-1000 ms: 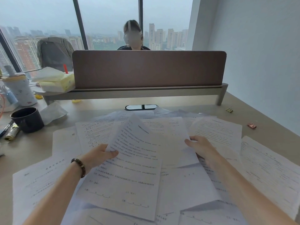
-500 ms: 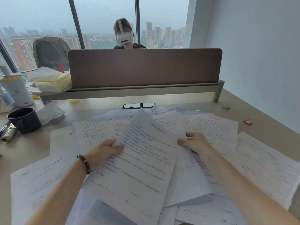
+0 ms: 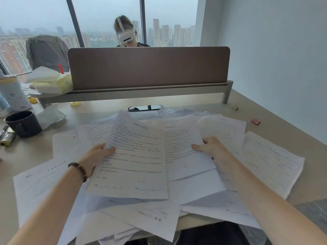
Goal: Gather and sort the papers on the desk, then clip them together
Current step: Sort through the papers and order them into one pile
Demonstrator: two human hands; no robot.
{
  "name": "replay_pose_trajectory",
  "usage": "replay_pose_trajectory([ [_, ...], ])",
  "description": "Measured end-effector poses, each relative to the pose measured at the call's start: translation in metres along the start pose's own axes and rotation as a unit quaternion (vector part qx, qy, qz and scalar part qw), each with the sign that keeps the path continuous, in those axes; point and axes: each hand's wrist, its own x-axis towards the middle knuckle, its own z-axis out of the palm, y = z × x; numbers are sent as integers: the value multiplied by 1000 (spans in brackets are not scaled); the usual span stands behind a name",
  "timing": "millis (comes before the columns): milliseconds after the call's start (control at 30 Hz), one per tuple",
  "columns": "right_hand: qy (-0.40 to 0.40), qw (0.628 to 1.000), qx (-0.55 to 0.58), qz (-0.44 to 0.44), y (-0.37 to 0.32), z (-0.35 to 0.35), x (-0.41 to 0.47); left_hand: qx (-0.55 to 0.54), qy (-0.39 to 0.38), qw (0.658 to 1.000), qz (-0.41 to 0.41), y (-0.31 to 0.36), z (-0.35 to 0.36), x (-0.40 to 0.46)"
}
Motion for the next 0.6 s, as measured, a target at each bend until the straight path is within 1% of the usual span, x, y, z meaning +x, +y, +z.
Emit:
replay_pose_trajectory([
  [100,38,997,-62,-32,2,-1,-4,12,1,1000,9,-1,3,-4],
  [200,71,981,-169,-57,2,-11,-12,18,7,1000,6,-1,7,-10],
  [267,79,958,-274,-35,8,-21,-11,20,10,1000,-2,-1,11,-14],
  [333,80,923,-376,15,15,-31,-12,34,12,999,-5,0,16,-17],
  [367,72,911,-404,42,19,-35,-13,40,14,999,-4,1,19,-18],
  [433,56,901,-425,67,26,-41,-16,44,13,999,-4,3,24,-20],
  [500,53,902,-424,64,30,-45,-20,48,9,999,-7,4,28,-22],
  [533,60,905,-417,58,31,-46,-22,53,8,999,-8,4,30,-22],
  [600,99,914,-393,36,31,-48,-27,65,11,998,-6,4,32,-22],
])
